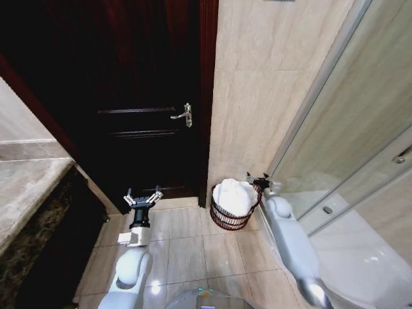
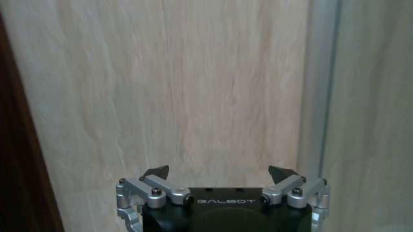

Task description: Discard the used towel into the hamper.

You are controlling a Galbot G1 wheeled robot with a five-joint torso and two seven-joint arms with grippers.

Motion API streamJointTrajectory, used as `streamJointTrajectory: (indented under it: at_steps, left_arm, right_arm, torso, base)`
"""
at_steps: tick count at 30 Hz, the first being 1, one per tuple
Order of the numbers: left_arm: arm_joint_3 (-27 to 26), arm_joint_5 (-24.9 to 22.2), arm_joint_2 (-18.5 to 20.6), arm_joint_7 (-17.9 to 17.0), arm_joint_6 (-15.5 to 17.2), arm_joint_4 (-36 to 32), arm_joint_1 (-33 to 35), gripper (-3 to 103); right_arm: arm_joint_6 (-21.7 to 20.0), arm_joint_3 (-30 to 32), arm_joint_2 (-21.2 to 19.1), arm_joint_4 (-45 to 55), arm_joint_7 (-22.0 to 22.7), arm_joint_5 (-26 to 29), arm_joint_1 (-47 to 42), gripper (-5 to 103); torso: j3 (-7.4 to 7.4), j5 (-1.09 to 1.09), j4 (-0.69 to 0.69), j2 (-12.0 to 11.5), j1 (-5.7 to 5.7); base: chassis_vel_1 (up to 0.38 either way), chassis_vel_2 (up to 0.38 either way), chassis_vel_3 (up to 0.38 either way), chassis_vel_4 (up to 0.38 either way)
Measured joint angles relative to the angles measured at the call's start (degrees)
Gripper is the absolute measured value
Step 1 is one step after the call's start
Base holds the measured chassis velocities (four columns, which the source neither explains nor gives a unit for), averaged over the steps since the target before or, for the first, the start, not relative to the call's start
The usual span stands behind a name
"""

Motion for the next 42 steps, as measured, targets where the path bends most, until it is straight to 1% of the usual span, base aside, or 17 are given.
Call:
streamJointTrajectory:
  at_steps: [2,3,6,7,8,11,13,15,16,19,21,24,25,28,31,39,42]
  left_arm:
    - [0.3,0.2,-0.5,0.4,-0.5,0.4,-0.2,100]
    - [0.3,0.2,-0.5,0.4,-0.5,0.4,-0.2,100]
    - [0.7,0.5,-1.1,0.9,-0.6,0.7,-0.1,100]
    - [0.7,0.5,-1.2,0.9,-0.6,0.7,0.0,100]
    - [0.7,0.5,-1.2,0.9,-0.6,0.7,0.0,100]
    - [0.6,0.8,-1.2,0.9,-0.6,0.8,0.2,100]
    - [0.5,0.9,-1.1,0.9,-0.6,0.7,0.4,100]
    - [0.4,0.9,-1.0,0.9,-0.7,0.5,0.9,100]
    - [0.4,0.9,-1.0,0.9,-0.7,0.5,0.9,100]
    - [0.4,1.0,-1.2,0.9,-0.7,0.2,1.1,100]
    - [0.4,1.0,-1.2,0.9,-0.7,0.2,1.1,100]
    - [0.4,1.1,-1.3,0.9,-0.7,0.2,1.4,100]
    - [0.4,1.1,-1.3,0.9,-0.7,0.2,1.4,100]
    - [0.5,1.1,-1.4,0.9,-0.7,0.5,1.5,100]
    - [0.5,1.2,-1.5,0.9,-0.7,1.0,1.4,100]
    - [0.4,1.5,-1.4,1.2,-0.1,2.9,1.1,100]
    - [0.6,1.9,-1.5,1.3,-0.2,3.9,0.8,100]
  right_arm:
    - [1.0,1.3,-0.7,6.9,0.5,0.4,-5.2,100]
    - [1.0,1.3,-0.7,6.9,0.5,0.4,-5.2,100]
    - [4.7,2.7,-0.1,13.4,0.3,-1.4,-12.4,100]
    - [6.0,3.1,0.3,14.6,0.0,-2.1,-14.2,100]
    - [6.0,3.1,0.3,14.6,0.0,-2.1,-14.2,100]
    - [10.3,4.7,2.6,17.9,-1.4,-4.0,-20.0,100]
    - [10.9,5.0,3.3,18.7,-1.4,-4.0,-21.2,100]
    - [12.0,5.5,4.3,20.1,-1.4,-4.1,-23.0,100]
    - [12.0,5.5,4.3,20.1,-1.4,-4.1,-23.0,100]
    - [12.8,5.7,4.7,21.2,-1.4,-4.1,-24.2,100]
    - [12.9,5.7,4.7,21.3,-1.4,-4.1,-24.4,100]
    - [12.6,5.5,5.3,22.2,-1.4,-4.8,-26.6,100]
    - [12.6,5.5,5.3,22.2,-1.4,-4.8,-26.6,100]
    - [14.1,5.2,6.0,22.0,-1.5,-5.9,-27.8,100]
    - [17.5,5.0,7.4,20.6,-1.5,-8.4,-29.8,100]
    - [21.1,3.9,8.0,17.4,-1.8,-8.9,-34.0,100]
    - [21.6,3.9,8.6,17.0,-1.8,-9.1,-34.4,100]
  torso:
    - [-0.01,-0.01,0.01,0.0,0.0]
    - [-0.01,-0.01,0.01,0.0,0.0]
    - [0.0,0.0,0.02,0.0,0.0]
    - [0.0,0.0,0.02,0.0,-0.01]
    - [0.0,0.0,0.02,0.0,-0.01]
    - [-0.25,0.0,0.01,-0.5,-0.25]
    - [-0.4,0.01,0.01,-0.8,-0.38]
    - [-0.88,-0.01,0.02,-1.6,-0.76]
    - [-0.88,-0.01,0.02,-1.6,-0.76]
    - [-1.57,-0.01,0.03,-2.9,-1.31]
    - [-1.61,-0.01,0.03,-3.0,-1.34]
    - [-2.41,-0.01,0.02,-4.4,-1.98]
    - [-2.41,-0.01,0.02,-4.4,-1.98]
    - [-2.79,-0.01,0.03,-5.1,-2.27]
    - [-3.49,0.0,0.03,-6.3,-2.78]
    - [-4.73,0.0,0.02,-8.5,-3.74]
    - [-5.1,0.0,0.02,-9.2,-4.1]
  base:
    - [0.0,0.0,0.0,0.0]
    - [0.0,0.0,0.0,0.0]
    - [0.0,0.0,0.0,0.0]
    - [0.0,0.0,0.0,0.0]
    - [0.0,0.0,0.0,0.0]
    - [0.0,0.0,0.0,0.0]
    - [0.0,0.0,0.0,0.0]
    - [0.0,0.0,0.0,0.0]
    - [0.0,0.0,0.0,0.0]
    - [0.0,0.0,0.0,0.0]
    - [0.0,0.0,0.0,0.0]
    - [0.0,0.0,0.0,0.0]
    - [0.0,0.0,0.0,0.0]
    - [0.0,0.0,0.0,0.0]
    - [0.0,0.0,0.0,0.0]
    - [0.0,0.0,0.0,0.0]
    - [0.0,0.0,0.0,0.0]
